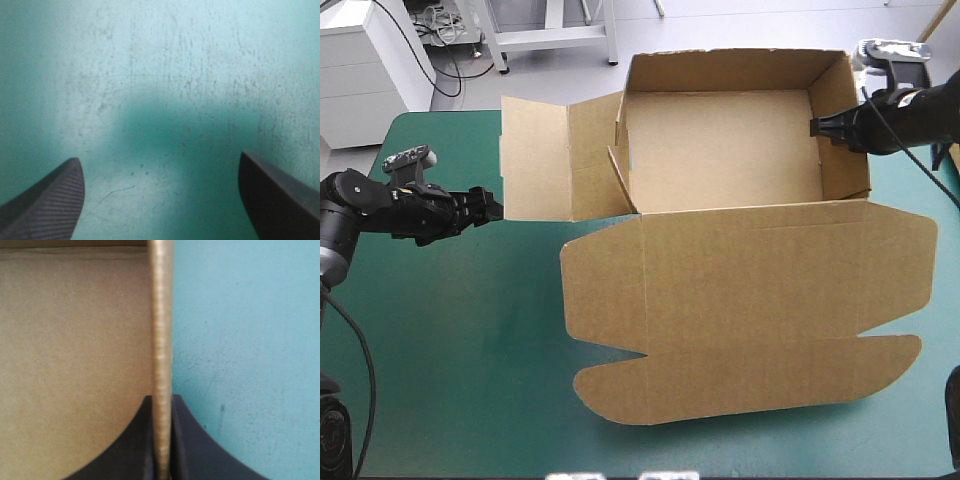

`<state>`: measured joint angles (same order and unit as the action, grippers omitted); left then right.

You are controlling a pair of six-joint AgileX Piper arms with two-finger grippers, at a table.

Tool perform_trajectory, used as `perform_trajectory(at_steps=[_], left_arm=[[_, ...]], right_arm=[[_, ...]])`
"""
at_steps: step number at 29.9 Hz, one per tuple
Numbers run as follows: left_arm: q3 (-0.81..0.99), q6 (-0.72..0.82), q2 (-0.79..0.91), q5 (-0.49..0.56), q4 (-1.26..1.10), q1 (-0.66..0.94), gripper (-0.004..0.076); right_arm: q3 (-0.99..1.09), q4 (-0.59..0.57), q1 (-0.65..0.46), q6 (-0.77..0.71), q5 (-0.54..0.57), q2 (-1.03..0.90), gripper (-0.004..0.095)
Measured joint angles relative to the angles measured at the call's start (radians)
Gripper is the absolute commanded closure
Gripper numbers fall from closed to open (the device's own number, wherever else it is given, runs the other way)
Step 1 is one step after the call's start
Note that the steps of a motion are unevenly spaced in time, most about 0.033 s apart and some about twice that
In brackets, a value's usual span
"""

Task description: Fold the box

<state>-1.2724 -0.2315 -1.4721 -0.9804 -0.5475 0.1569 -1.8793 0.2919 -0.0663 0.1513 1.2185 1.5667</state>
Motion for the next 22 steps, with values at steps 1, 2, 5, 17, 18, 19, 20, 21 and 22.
perform_trajectory(at_steps=[1,2,5,17,18,19,20,21,22], left_arm=[[0.000,0.000,-0.004,0.001,-0.014,0.000,0.0124],[0.000,-0.003,-0.009,0.003,-0.031,0.000,0.0125],[0.000,-0.061,-0.024,0.004,-0.101,0.000,0.0125],[0.000,-0.377,-0.041,-0.027,-0.508,0.000,0.0125],[0.000,-0.399,-0.041,-0.036,-0.541,0.000,0.0125],[0.000,-0.420,-0.041,-0.051,-0.569,0.000,0.0125],[0.000,-0.440,-0.041,-0.067,-0.597,0.000,0.0125],[0.000,-0.456,-0.041,-0.079,-0.617,0.000,0.0125],[0.000,-0.473,-0.041,-0.095,-0.641,0.000,0.0125]], right_arm=[[0.001,0.010,-0.010,0.000,0.002,-0.016,0.0929],[0.001,0.023,-0.022,0.001,0.003,-0.035,0.0929],[0.001,0.066,-0.039,0.018,0.005,-0.087,0.0929],[0.001,0.138,-0.039,0.029,0.013,-0.126,0.0929],[0.001,0.143,-0.039,0.030,0.013,-0.119,0.0929],[0.001,0.150,-0.039,0.030,0.014,-0.108,0.0929],[0.001,0.155,-0.039,0.030,0.014,-0.095,0.0929],[0.001,0.159,-0.039,0.030,0.014,-0.083,0.0929],[0.001,0.164,-0.039,0.030,0.013,-0.067,0.0929]])
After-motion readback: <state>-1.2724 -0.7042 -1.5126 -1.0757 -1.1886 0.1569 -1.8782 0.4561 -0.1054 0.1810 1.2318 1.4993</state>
